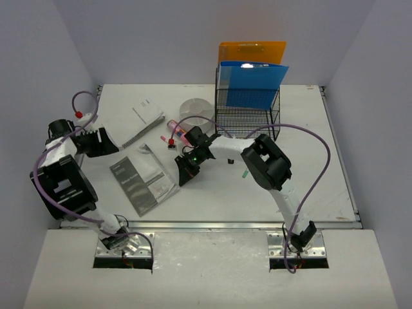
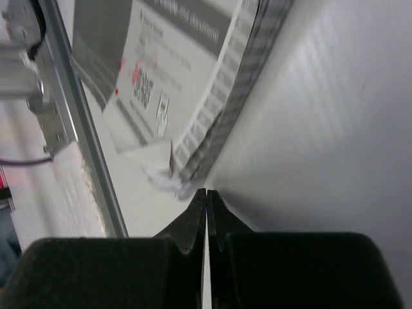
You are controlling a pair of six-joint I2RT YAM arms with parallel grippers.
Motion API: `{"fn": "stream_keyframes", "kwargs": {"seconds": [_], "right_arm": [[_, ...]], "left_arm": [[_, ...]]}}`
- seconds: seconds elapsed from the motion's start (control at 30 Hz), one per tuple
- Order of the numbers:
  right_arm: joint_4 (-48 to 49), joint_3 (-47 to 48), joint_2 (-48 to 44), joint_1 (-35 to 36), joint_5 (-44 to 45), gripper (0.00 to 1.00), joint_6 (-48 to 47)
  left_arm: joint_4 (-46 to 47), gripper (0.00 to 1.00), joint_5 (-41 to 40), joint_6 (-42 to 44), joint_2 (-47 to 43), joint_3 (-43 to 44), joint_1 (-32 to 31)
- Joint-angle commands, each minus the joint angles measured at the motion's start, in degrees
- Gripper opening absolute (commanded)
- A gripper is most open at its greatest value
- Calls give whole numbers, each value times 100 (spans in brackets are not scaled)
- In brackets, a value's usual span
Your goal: Organize the desk
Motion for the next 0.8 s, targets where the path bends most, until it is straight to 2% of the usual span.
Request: {"fn": "stream_keyframes", "kwargs": {"seconds": [0.0, 0.13, 0.2, 0.23, 0.27, 0.3, 0.33, 0.37, 0.43, 0.53, 0.67, 0.77], "right_arm": [[-405, -679, -715, -70, 249, 0, -680], [-465, -1312, -1173, -98, 366, 0, -771], [-456, -1501, -1500, -106, 405, 0, -742], [-422, -1494, -1589, -107, 534, 3, -677], [-425, -1323, -1682, -116, 595, 20, -530], [-497, -1197, -1689, -129, 655, 27, -398], [-569, -869, -1640, -138, 684, 38, -307], [-657, -572, -1580, -142, 696, 46, -246], [-660, 67, -1416, -142, 730, 51, -52], [-476, 743, -967, -142, 805, 54, 226], [-746, 2199, 74, -150, 908, 51, 711], [-607, 2493, 530, -168, 936, 49, 1025]], "left_arm": [[-792, 52, 340, 1320, 927, 371, -346], [-226, 50, -65, 893, 839, 69, -345], [-52, 50, -114, 616, 483, -95, -265], [51, 51, -98, 522, 328, -169, -162], [104, 51, -109, 280, 36, -314, -126], [137, 52, -195, 108, -144, -367, -73], [130, 51, -203, -6, -260, -400, -23], [115, 51, -178, -105, -364, -437, 81], [148, 52, -235, -414, -654, -588, 265], [22, 53, -563, -743, -794, -770, 417], [-178, 50, -711, -953, -675, -973, 673], [-99, 50, -791, -1101, -555, -1104, 867]]}}
